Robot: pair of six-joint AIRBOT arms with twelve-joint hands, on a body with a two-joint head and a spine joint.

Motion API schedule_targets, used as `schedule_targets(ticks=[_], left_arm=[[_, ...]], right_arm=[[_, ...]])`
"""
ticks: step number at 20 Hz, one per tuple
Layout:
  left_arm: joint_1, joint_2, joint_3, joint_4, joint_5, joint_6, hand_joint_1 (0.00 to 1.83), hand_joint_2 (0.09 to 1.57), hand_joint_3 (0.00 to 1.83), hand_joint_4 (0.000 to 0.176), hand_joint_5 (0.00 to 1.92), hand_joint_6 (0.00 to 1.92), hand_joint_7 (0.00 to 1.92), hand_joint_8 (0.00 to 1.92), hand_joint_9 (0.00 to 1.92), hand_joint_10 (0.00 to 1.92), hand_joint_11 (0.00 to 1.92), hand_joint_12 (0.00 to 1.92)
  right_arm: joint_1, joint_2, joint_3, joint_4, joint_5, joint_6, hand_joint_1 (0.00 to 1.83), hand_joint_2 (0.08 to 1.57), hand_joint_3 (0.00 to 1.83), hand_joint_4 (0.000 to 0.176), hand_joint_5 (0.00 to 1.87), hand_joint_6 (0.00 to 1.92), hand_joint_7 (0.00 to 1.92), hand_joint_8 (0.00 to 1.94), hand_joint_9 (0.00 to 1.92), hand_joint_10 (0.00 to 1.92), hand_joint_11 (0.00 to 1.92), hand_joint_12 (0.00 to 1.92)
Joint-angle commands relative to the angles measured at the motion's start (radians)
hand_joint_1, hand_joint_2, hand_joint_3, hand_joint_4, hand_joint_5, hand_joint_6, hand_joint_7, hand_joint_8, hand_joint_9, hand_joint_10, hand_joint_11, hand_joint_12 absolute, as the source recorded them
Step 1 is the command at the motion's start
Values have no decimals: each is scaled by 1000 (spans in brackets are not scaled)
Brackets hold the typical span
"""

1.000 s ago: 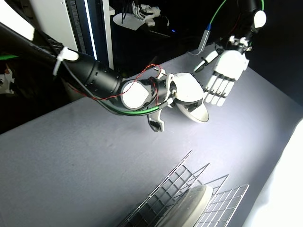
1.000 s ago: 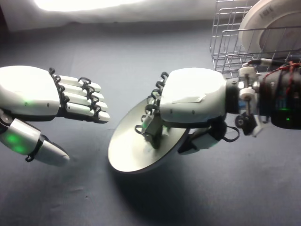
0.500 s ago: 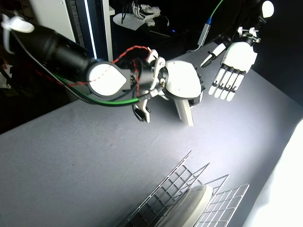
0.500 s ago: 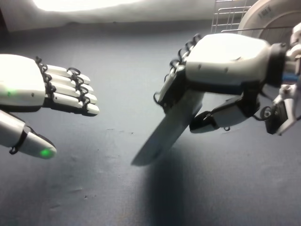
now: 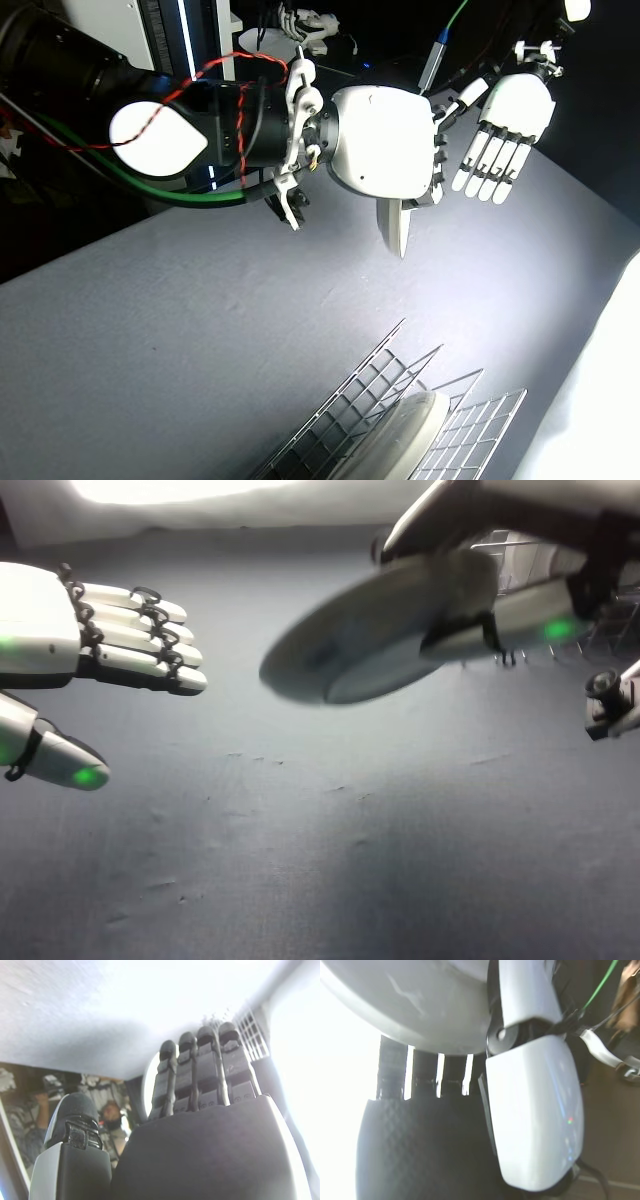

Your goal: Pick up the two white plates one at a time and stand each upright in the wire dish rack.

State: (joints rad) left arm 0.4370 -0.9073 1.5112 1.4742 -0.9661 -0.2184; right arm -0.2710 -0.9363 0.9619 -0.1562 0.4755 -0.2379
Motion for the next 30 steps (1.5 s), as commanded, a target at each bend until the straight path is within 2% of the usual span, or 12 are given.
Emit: schedule_targets(ticks=[1, 4, 6, 7, 8, 10, 14, 17, 19, 21, 28, 30], left_arm=[[-13, 10, 9, -63, -34, -6, 0, 1214, 3, 0, 156, 0, 144, 3, 104, 8, 35, 80], [-13, 9, 17, -63, -35, -14, 0, 1204, 0, 0, 123, 2, 112, 0, 71, 0, 3, 75], [-13, 8, 16, -63, -36, -14, 0, 1214, 3, 0, 144, 10, 135, 9, 99, 12, 27, 91], [-13, 7, 16, -63, -36, -14, 0, 1217, 0, 0, 159, 7, 155, 10, 130, 2, 10, 210], [-13, 6, 17, -63, -36, -14, 0, 1213, 0, 0, 159, 3, 157, 5, 130, 0, 1, 249], [-13, 5, 17, -63, -36, -14, 0, 1205, 0, 0, 178, 4, 164, 2, 132, 0, 0, 259], [-13, 1, 21, -63, -36, -14, 0, 1208, 0, 0, 161, 7, 149, 5, 111, 5, 0, 184], [-12, -2, 20, -64, -36, -14, 0, 1205, 0, 0, 170, 6, 155, 4, 112, 2, 0, 203], [-12, -4, 19, -64, -36, -14, 0, 1203, 0, 0, 163, 0, 148, 0, 111, 1, 0, 184], [-10, -7, 20, -64, -35, -14, 0, 1202, 0, 0, 169, 3, 149, 1, 115, 1, 0, 210], [-6, -19, 31, -66, -35, -14, 0, 1210, 2, 0, 175, 4, 149, 5, 106, 3, 0, 164], [-6, -20, 31, -67, -35, -14, 0, 1208, 0, 0, 156, 0, 136, 0, 101, 0, 0, 162]], right_arm=[[24, 7, 1, 62, 146, 18, 1385, 1062, 0, 0, 1067, 869, 1174, 600, 935, 1065, 878, 1035], [39, 7, 18, 152, 138, 19, 1389, 1054, 0, 0, 1076, 839, 1186, 572, 975, 1032, 904, 1038], [42, 3, 37, 199, 137, 19, 1394, 1041, 0, 0, 1084, 832, 1225, 495, 1027, 952, 937, 948], [42, 2, 46, 221, 135, 19, 1394, 1041, 0, 0, 1083, 836, 1224, 485, 1038, 939, 925, 928], [43, 2, 59, 247, 134, 19, 1393, 1041, 1, 0, 1083, 835, 1208, 512, 1039, 942, 937, 938], [43, 1, 81, 272, 130, 18, 1398, 1027, 1, 0, 1123, 744, 1248, 419, 1081, 918, 942, 955], [43, -1, 144, 316, 126, 18, 1391, 1050, 1, 0, 1023, 942, 1181, 518, 1062, 935, 928, 966], [36, 0, 184, 333, 120, 18, 1392, 1049, 0, 0, 1030, 931, 1184, 536, 1063, 913, 935, 945], [29, 0, 207, 333, 118, 19, 1395, 1037, 0, 0, 1047, 897, 1229, 467, 1089, 871, 965, 925], [16, 1, 221, 333, 118, 19, 1390, 1055, 0, 0, 1027, 931, 1155, 606, 1043, 936, 942, 941], [-87, -3, 272, 331, 146, 13, 1393, 1045, 0, 0, 1043, 881, 1200, 536, 1056, 924, 959, 946], [-126, -9, 291, 325, 160, 7, 1394, 1044, 0, 0, 1057, 830, 1207, 584, 1037, 931, 938, 948]])
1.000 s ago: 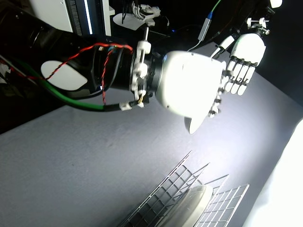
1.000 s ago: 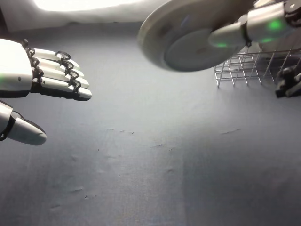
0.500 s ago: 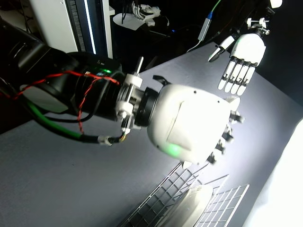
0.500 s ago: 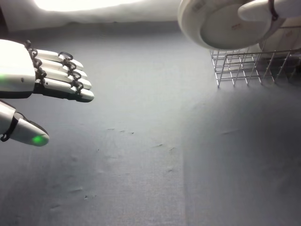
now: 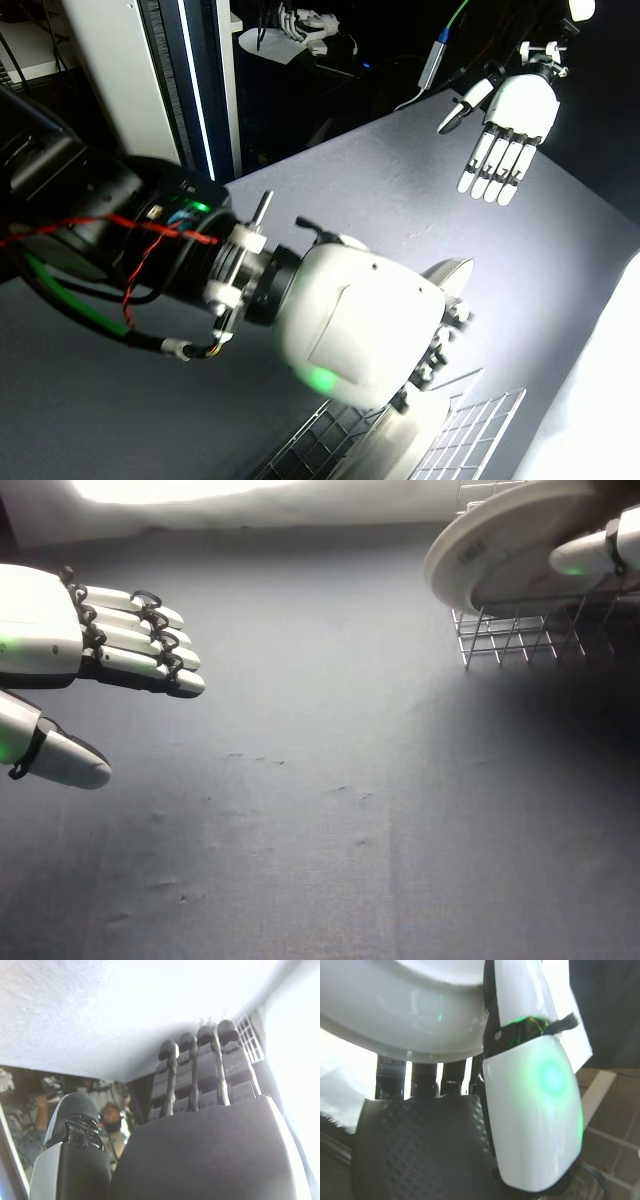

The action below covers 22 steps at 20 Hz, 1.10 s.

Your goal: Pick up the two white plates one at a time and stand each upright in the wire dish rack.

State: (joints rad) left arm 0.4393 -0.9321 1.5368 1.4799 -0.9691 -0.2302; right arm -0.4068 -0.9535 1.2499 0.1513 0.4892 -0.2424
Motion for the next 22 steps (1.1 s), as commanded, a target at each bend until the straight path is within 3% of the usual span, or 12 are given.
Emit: schedule_targets(ticks=[1, 5, 8, 11, 12, 13, 14, 15, 16, 17, 18, 22], left_arm=[[-8, 5, 5, -73, -32, -2, 0, 1208, 0, 0, 164, 2, 144, 2, 107, 2, 0, 180], [-8, 5, 5, -73, -32, -2, 0, 1208, 0, 0, 179, 2, 159, 2, 111, 0, 0, 145], [-8, 5, 5, -73, -32, -2, 0, 1213, 2, 0, 176, 3, 149, 2, 104, 1, 0, 120], [-7, 4, 5, -73, -32, -2, 0, 1210, 0, 0, 189, 3, 165, 4, 116, 6, 20, 110], [-7, 4, 5, -73, -32, -2, 0, 1209, 0, 0, 178, 0, 160, 2, 120, 7, 30, 118], [-7, 4, 4, -73, -32, -2, 0, 1207, 0, 0, 159, 0, 144, 0, 108, 2, 11, 114], [-6, 4, 3, -73, -32, -2, 0, 1205, 0, 0, 179, 8, 160, 7, 122, 6, 21, 123], [-6, 4, 2, -73, -32, -2, 0, 1205, 0, 0, 185, 10, 166, 9, 128, 8, 27, 129], [-6, 4, 2, -73, -32, -2, 0, 1200, 1, 0, 192, 3, 171, 3, 138, 2, 5, 211], [-6, 4, 0, -73, -32, -2, 0, 1201, 1, 0, 197, 1, 167, 1, 127, 0, 0, 197], [-6, 4, -2, -73, -32, -2, 0, 1201, 1, 0, 197, 1, 167, 1, 127, 0, 0, 197], [-3, 4, -4, -73, -32, -2, 0, 1206, 1, 0, 191, 5, 169, 2, 124, 3, 3, 143]], right_arm=[[1, 5, 10, 18, 152, 10, 1396, 1034, 0, 0, 1074, 800, 1238, 530, 1067, 884, 972, 947], [-37, -9, 48, -14, 174, 7, 1395, 1040, 1, 0, 1053, 828, 1197, 610, 1063, 895, 960, 950], [-66, -18, 73, -47, 192, -3, 1399, 1026, 1, 0, 1096, 738, 1240, 521, 1092, 873, 956, 938], [-101, -26, 95, -101, 217, -18, 1395, 1036, 0, 0, 1022, 856, 1268, 471, 1083, 908, 1003, 870], [-107, -26, 97, -103, 217, -25, 1293, 1049, 0, 0, 993, 908, 1270, 523, 1097, 458, 990, 812], [-113, -27, 98, -104, 219, -29, 1265, 1074, 2, 0, 927, 1002, 1213, 649, 1116, 227, 934, 780], [-115, -27, 98, -104, 222, -29, 1352, 1051, 11, 0, 833, 454, 1115, 791, 1097, 123, 873, 765], [-116, -27, 98, -104, 227, -28, 1300, 1035, 3, 0, 850, 192, 991, 341, 1067, 61, 819, 771], [-115, -27, 97, -104, 229, -28, 1283, 1041, 1, 0, 863, 74, 993, 125, 1042, 26, 779, 785], [-110, -26, 98, -110, 230, -28, 1271, 1038, 0, 0, 802, 4, 912, 7, 937, 0, 629, 785], [-106, -26, 97, -115, 230, -28, 1271, 1038, 0, 0, 802, 4, 912, 7, 937, 0, 629, 785], [-84, -26, 89, -152, 235, -24, 1144, 1043, 0, 0, 565, 0, 616, 0, 618, 0, 254, 922]])
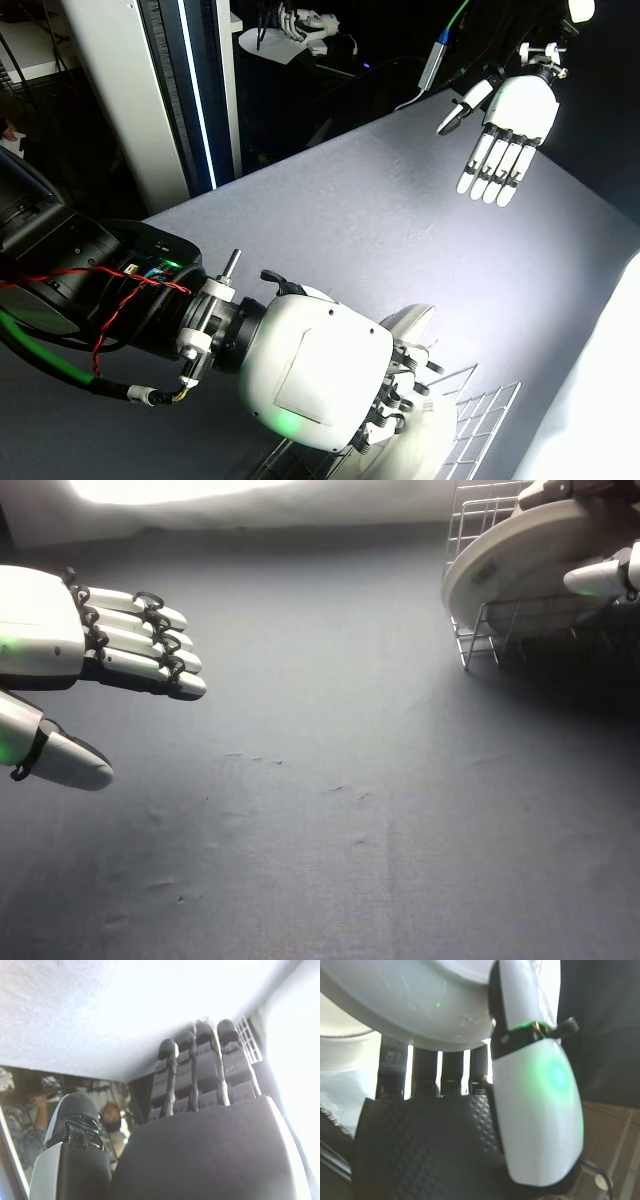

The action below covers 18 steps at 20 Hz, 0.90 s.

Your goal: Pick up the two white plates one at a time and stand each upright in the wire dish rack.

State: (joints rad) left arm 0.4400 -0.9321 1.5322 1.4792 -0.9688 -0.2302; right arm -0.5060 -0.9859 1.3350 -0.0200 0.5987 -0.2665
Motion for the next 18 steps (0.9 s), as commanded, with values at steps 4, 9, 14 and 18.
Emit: schedule_targets(ticks=[4, 9, 14, 18], left_arm=[[-2, 4, -1, -72, -33, -2, 0, 1190, 0, 0, 168, 0, 144, 0, 100, 0, 0, 89], [-1, 4, -4, -73, -37, -2, 0, 1197, 0, 0, 169, 2, 151, 1, 109, 1, 0, 111], [-1, 6, -28, -78, -51, -2, 0, 1203, 0, 0, 174, 3, 152, 2, 108, 1, 0, 105], [-1, 12, -69, -82, -65, -2, 0, 1194, 0, 0, 168, 0, 152, 0, 104, 0, 0, 67]], right_arm=[[42, 9, -26, -7, 126, 1, 1056, 1026, 0, 0, 324, 0, 345, 0, 382, 0, 38, 934], [87, 17, -67, -52, 126, 3, 630, 1096, 7, 0, 100, 0, 83, 0, 96, 0, 0, 461], [124, 19, -93, -171, 157, 4, 50, 1110, 0, 0, 0, 0, 0, 0, 0, 0, 0, 0], [144, 24, -117, -306, 207, 6, 0, 1064, 0, 0, 0, 0, 0, 0, 0, 0, 0, 0]])
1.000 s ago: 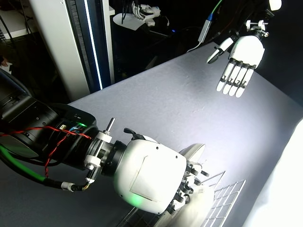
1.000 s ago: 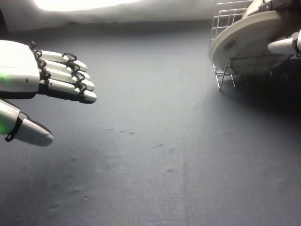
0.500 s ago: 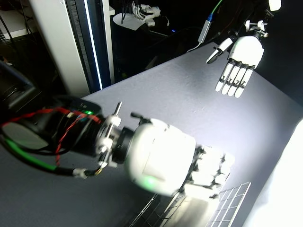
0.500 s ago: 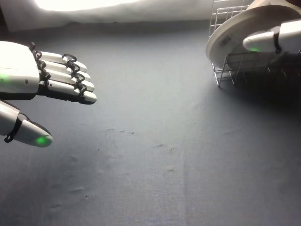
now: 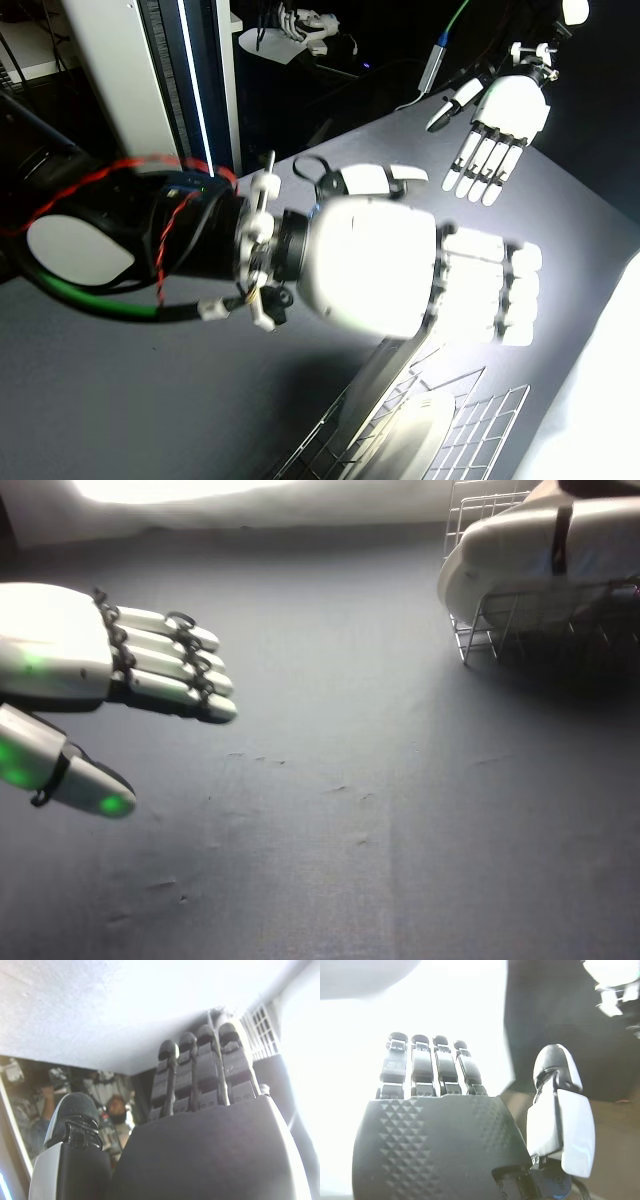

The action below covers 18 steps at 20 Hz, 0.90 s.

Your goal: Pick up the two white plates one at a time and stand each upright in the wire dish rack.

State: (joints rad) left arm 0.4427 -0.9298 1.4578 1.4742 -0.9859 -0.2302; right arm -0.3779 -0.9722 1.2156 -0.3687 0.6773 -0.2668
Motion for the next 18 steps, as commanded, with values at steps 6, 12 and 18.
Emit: schedule_targets(ticks=[6, 12, 18], left_arm=[[-10, 53, -80, -76, -81, 26, 0, 1204, 3, 0, 176, 11, 156, 10, 117, 10, 27, 90], [-69, 89, -157, -62, -74, 25, 0, 1269, 1, 0, 715, 17, 811, 21, 729, 25, 361, 548], [-98, 100, -187, -8, -68, 25, 329, 1355, 0, 0, 919, 1904, 1065, 1910, 974, 1916, 909, 1919]], right_arm=[[19, 24, -21, -197, 231, 5, 0, 1138, 11, 0, 29, 11, 22, 8, 5, 2, 12, 5], [25, 29, -22, -397, 343, -21, 98, 1324, 1, 0, 859, 31, 978, 31, 912, 74, 274, 1176], [27, 33, -22, -530, 395, -82, 581, 1285, 1, 0, 1016, 1913, 1126, 1933, 1247, 1917, 1301, 1919]])
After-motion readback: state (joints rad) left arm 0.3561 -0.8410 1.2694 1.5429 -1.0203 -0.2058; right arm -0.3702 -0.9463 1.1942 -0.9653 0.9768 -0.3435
